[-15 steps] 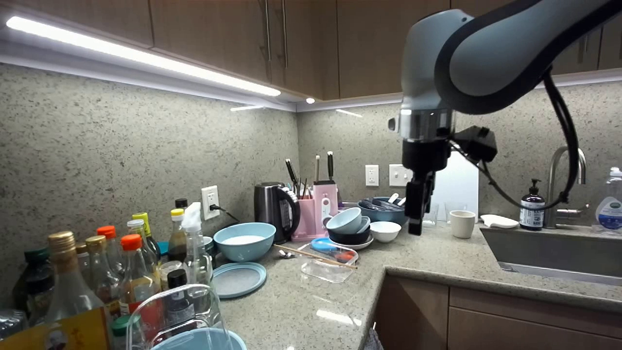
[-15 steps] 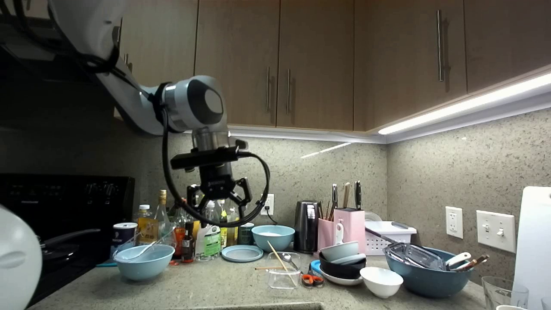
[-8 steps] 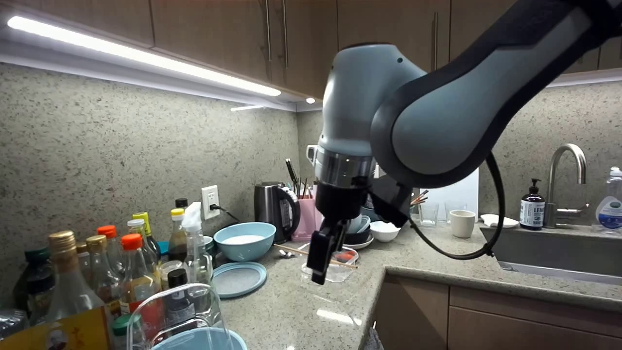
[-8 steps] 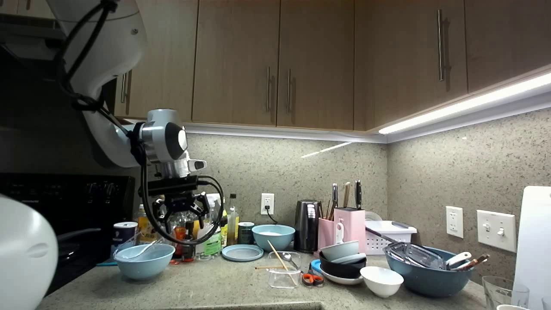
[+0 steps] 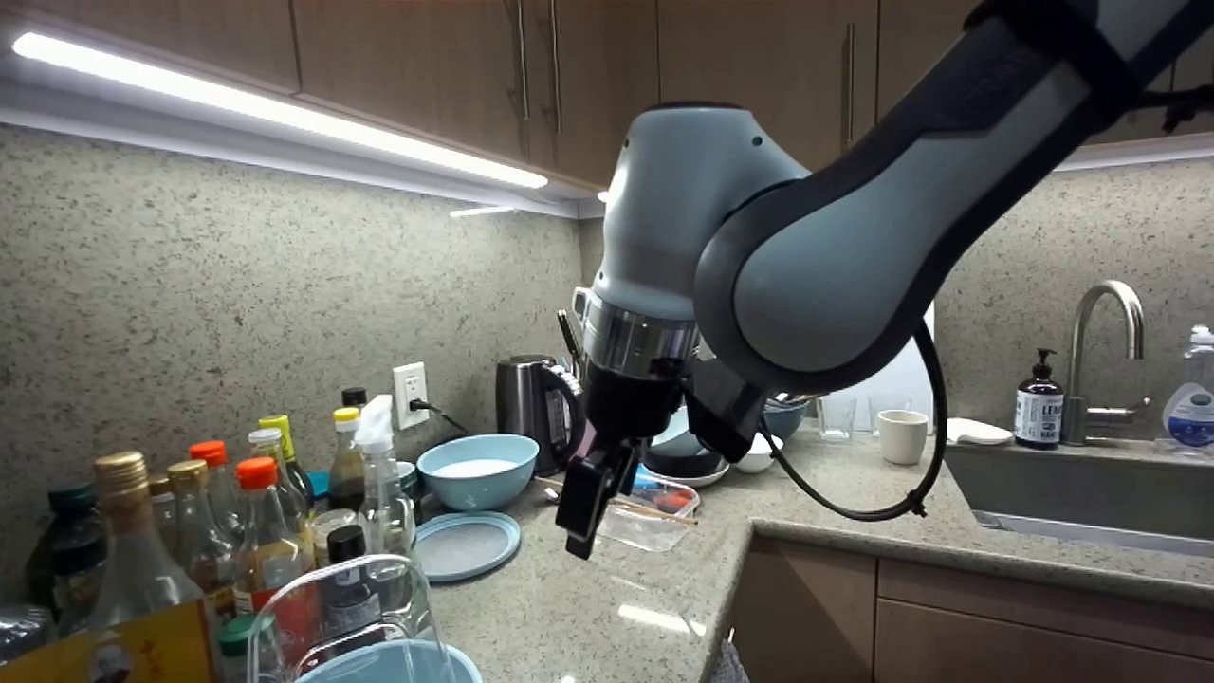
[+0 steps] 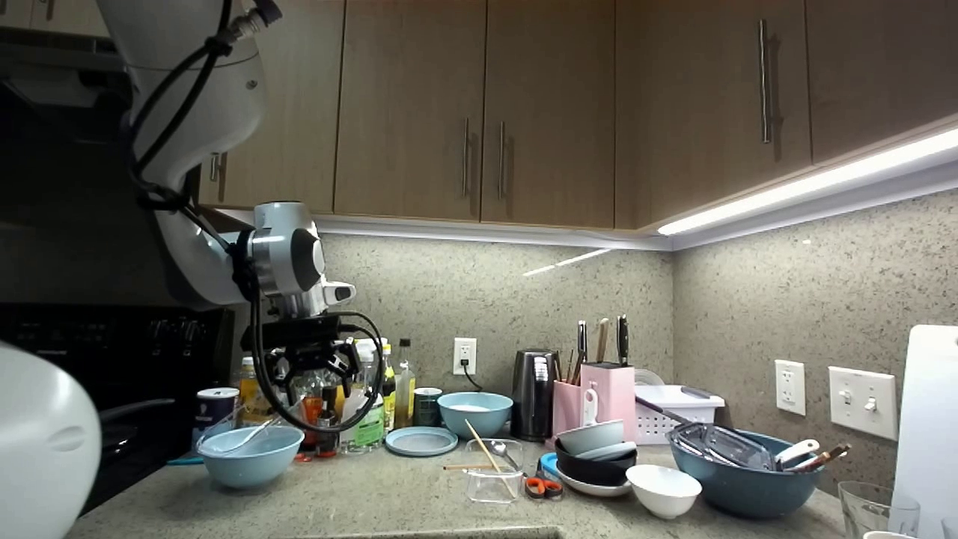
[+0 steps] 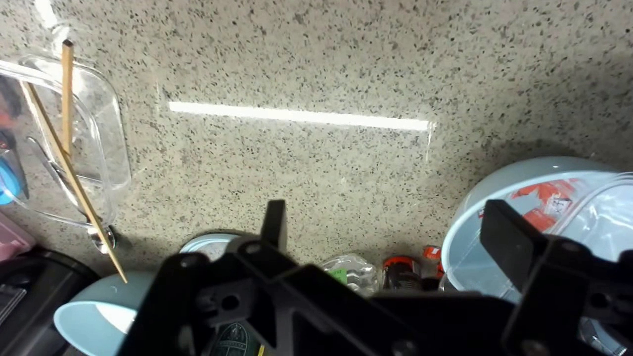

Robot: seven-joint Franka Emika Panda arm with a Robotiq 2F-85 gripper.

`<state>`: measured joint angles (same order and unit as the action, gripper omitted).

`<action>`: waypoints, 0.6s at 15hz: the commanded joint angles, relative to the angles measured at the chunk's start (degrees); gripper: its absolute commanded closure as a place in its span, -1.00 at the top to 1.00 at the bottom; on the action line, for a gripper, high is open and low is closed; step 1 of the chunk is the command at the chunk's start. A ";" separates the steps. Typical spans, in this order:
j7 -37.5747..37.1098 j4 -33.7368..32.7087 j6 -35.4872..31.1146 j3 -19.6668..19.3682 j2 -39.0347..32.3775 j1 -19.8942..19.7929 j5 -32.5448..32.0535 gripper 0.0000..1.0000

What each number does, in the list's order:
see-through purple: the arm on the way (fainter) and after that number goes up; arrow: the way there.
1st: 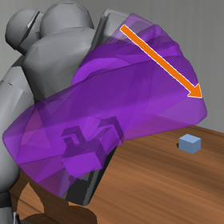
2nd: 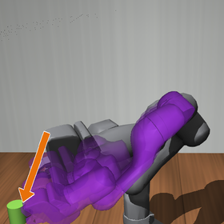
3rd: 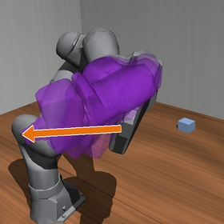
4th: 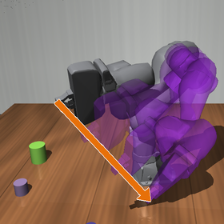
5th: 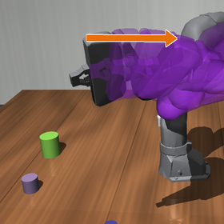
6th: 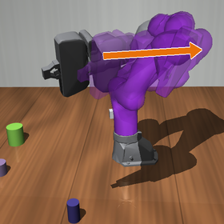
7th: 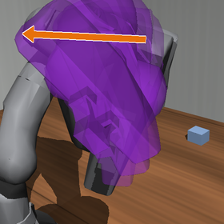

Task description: Remove the clear bowl from the blue bowl and set it down on the right side of the counter

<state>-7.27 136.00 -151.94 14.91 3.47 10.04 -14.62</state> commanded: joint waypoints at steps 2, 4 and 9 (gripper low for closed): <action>-2.29 -0.85 -2.00 -0.52 -1.46 0.75 1.95 1.00; -6.13 -2.32 -4.13 -0.25 -3.77 0.84 2.18 1.00; -18.14 -6.37 -12.73 -0.03 -11.43 1.86 -4.29 1.00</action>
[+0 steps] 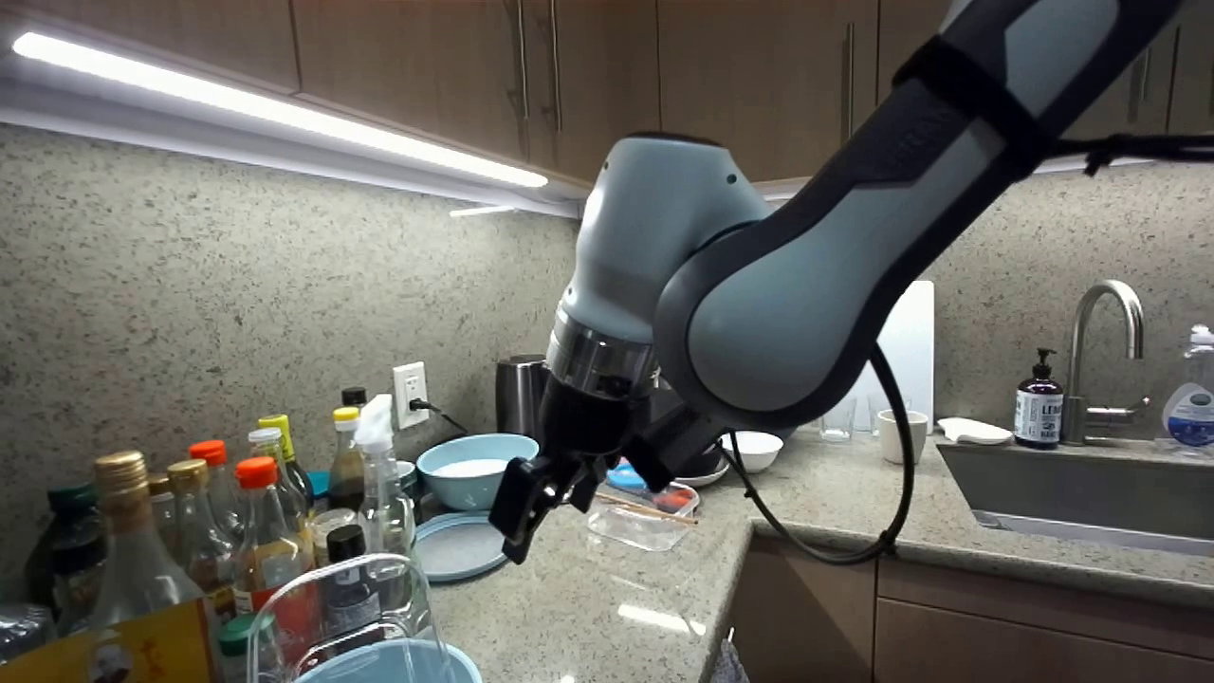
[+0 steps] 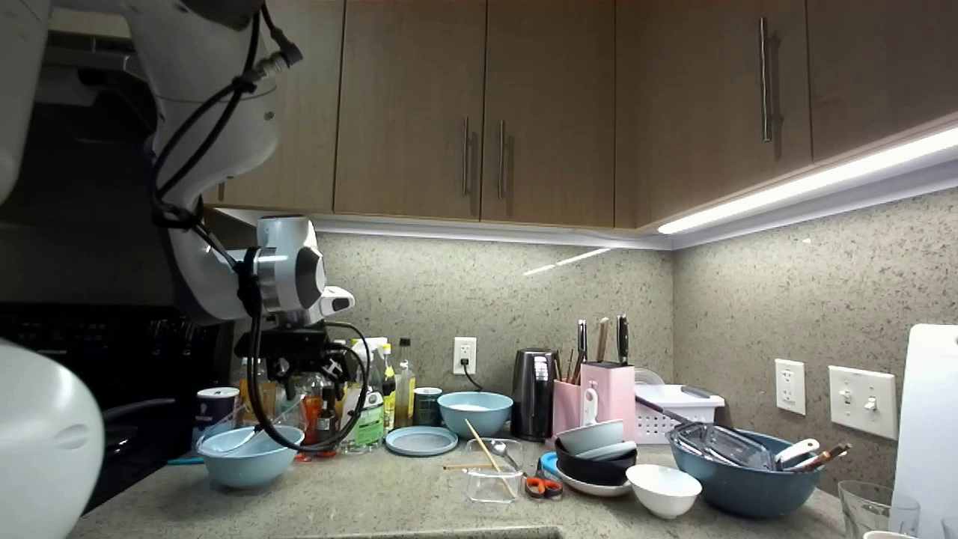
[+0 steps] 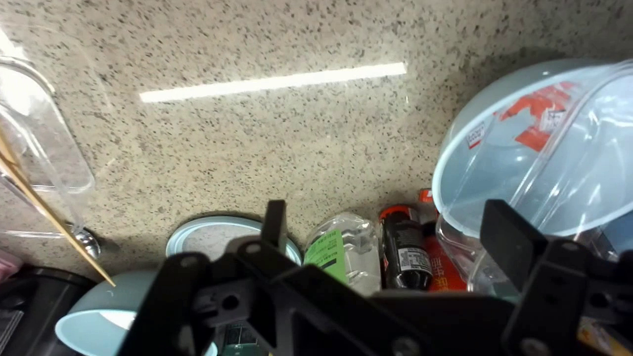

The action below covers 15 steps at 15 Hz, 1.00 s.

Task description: Remove the clear bowl from the blue bowl and set it down on the right side of the counter

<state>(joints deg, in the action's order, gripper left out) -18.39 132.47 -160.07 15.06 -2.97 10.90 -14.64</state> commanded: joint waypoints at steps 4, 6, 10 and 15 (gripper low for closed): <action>-16.09 -6.85 -9.13 -2.53 -10.78 5.51 -13.03 1.00; -19.35 -9.06 -10.39 -4.05 -13.30 8.21 -16.24 1.00; -22.31 -12.50 -10.83 -6.72 -17.12 12.46 -19.03 1.00; -24.28 -14.64 -9.61 -11.55 -19.88 16.30 -19.89 0.50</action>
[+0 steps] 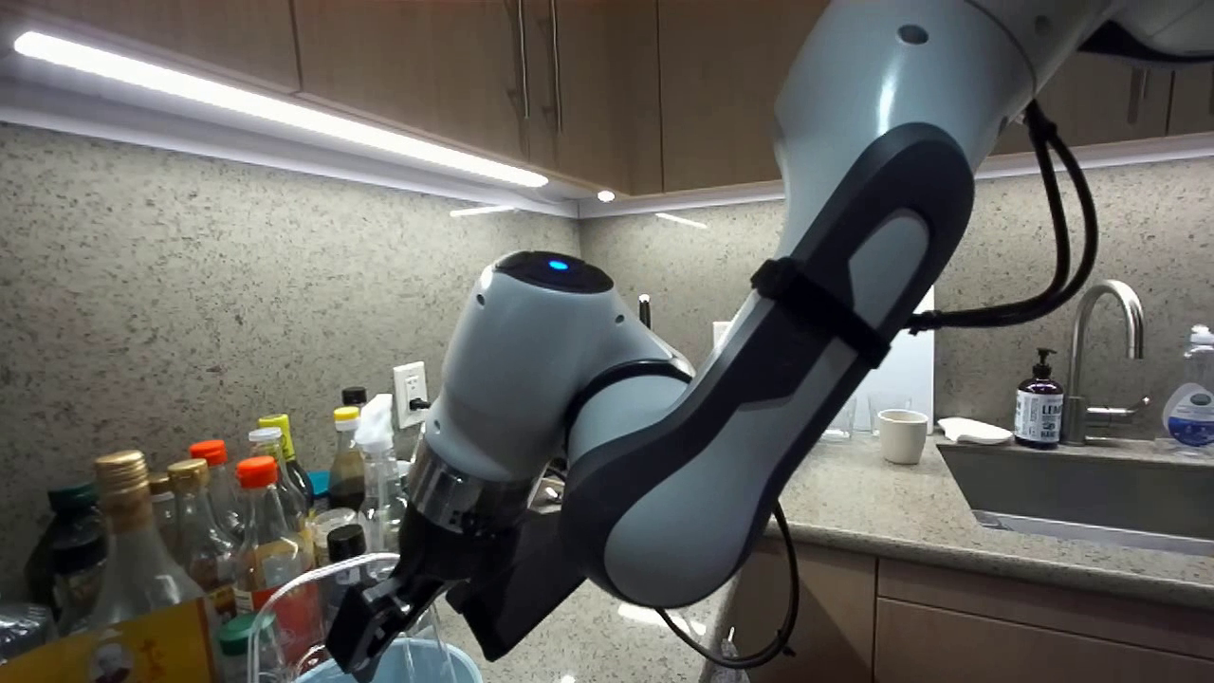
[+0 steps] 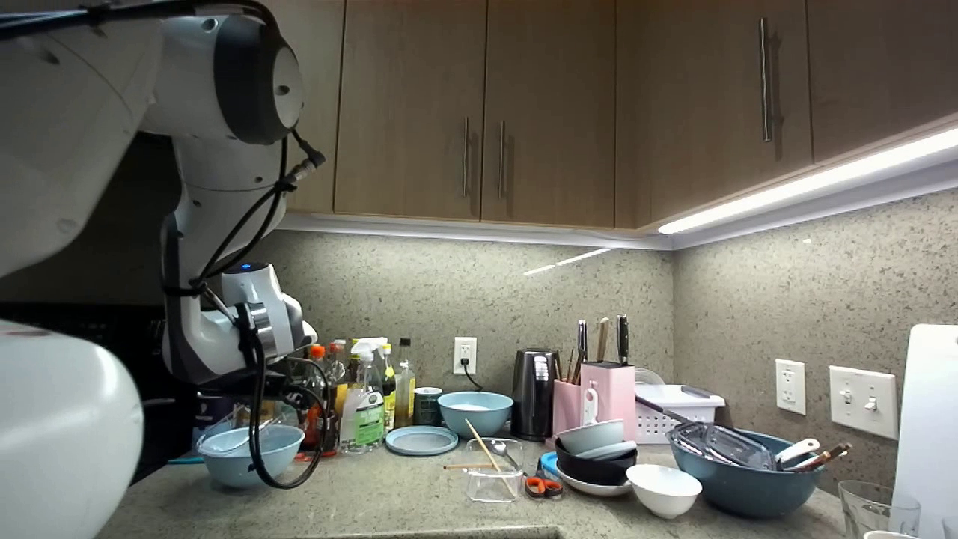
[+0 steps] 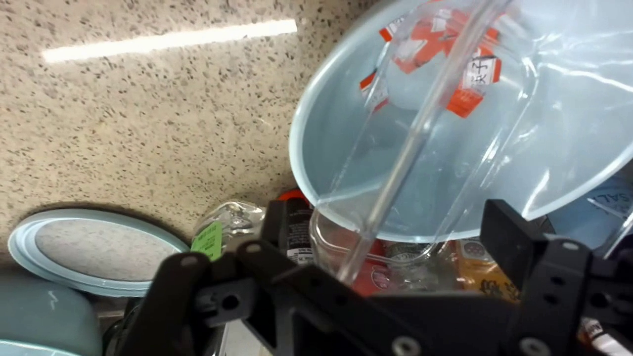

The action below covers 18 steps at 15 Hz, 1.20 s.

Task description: Remove the clear bowl from the blue bowl and set it down on the right side of the counter

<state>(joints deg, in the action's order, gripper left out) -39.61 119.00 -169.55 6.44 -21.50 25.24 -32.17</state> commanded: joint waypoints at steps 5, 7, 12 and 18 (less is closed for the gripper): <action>-3.24 -2.29 -0.12 -8.21 -2.66 5.54 -3.21 -0.06; -3.26 -2.89 0.10 -10.25 -3.06 7.09 -3.21 -0.33; -3.46 -4.32 0.19 -15.32 -3.68 11.46 -3.52 -0.85; -0.59 -2.48 3.49 -16.51 0.09 14.51 -1.77 -0.86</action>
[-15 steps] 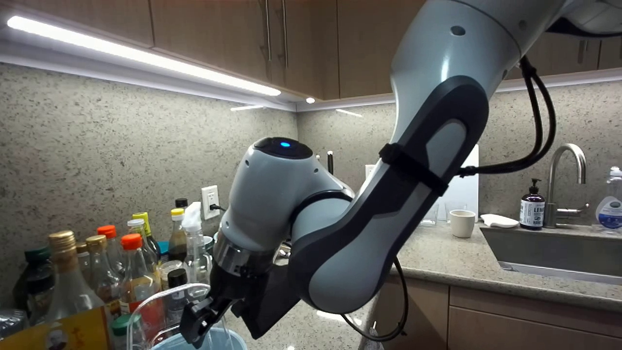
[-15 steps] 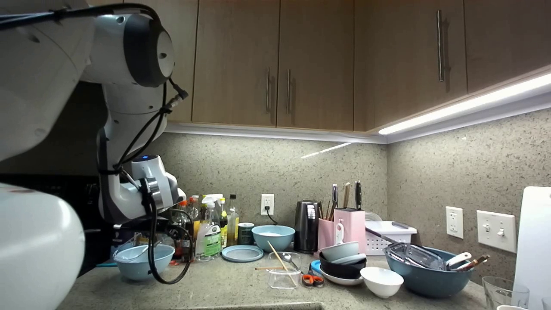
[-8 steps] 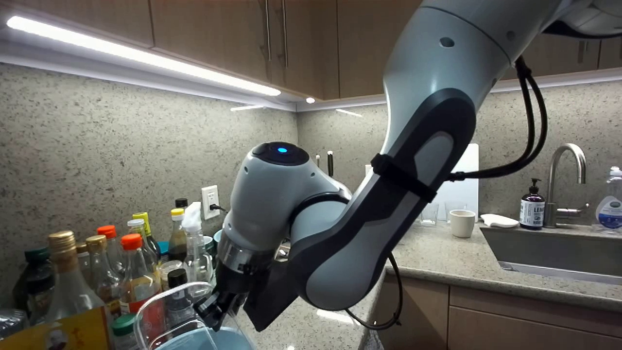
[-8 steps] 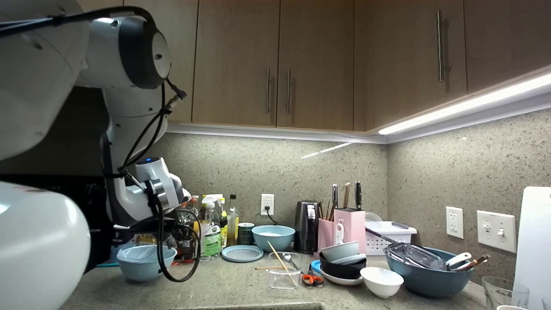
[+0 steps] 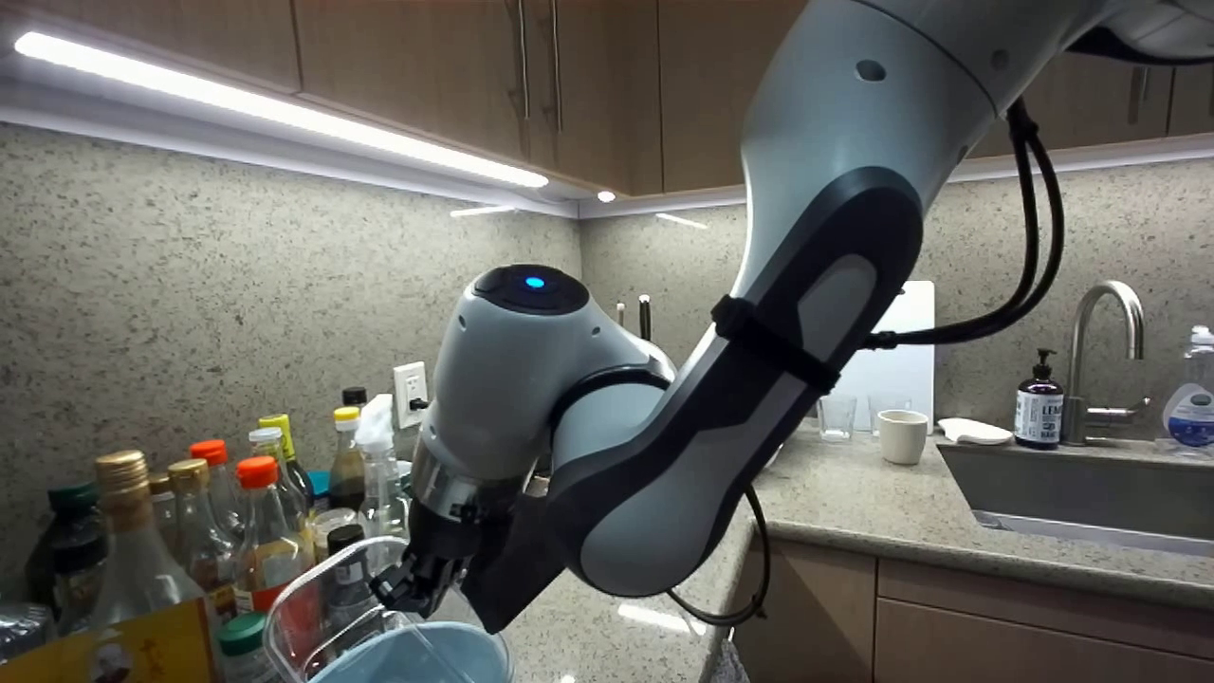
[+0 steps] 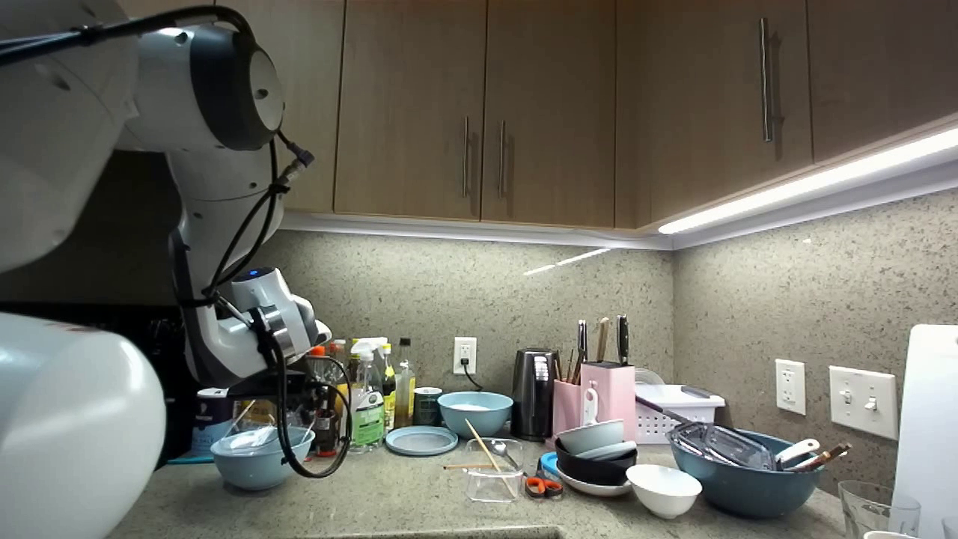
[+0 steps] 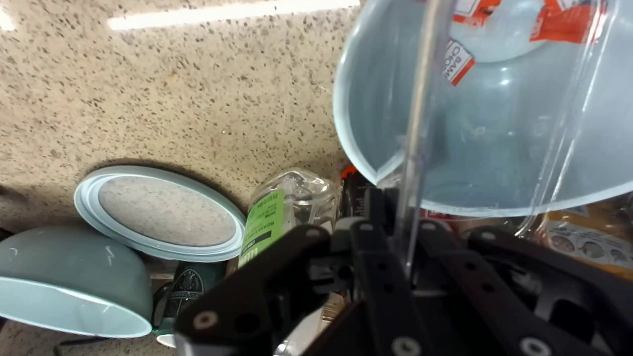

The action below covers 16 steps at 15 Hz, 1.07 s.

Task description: Remove the clear bowl from the blue bowl and set it down on the right side of the counter

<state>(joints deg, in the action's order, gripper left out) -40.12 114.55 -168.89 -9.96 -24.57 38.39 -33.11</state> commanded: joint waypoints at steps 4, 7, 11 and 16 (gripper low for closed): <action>3.24 4.54 8.99 2.77 8.25 0.77 0.76 -0.86; 2.59 5.46 11.51 2.79 12.27 1.19 -0.45 -0.86; 2.92 6.94 16.47 6.68 19.27 -2.78 -2.54 -0.86; 0.44 12.35 27.68 14.11 32.94 -11.89 -2.15 -0.86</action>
<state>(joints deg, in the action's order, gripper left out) -38.49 120.58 -145.23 -0.35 -1.38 32.79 -35.10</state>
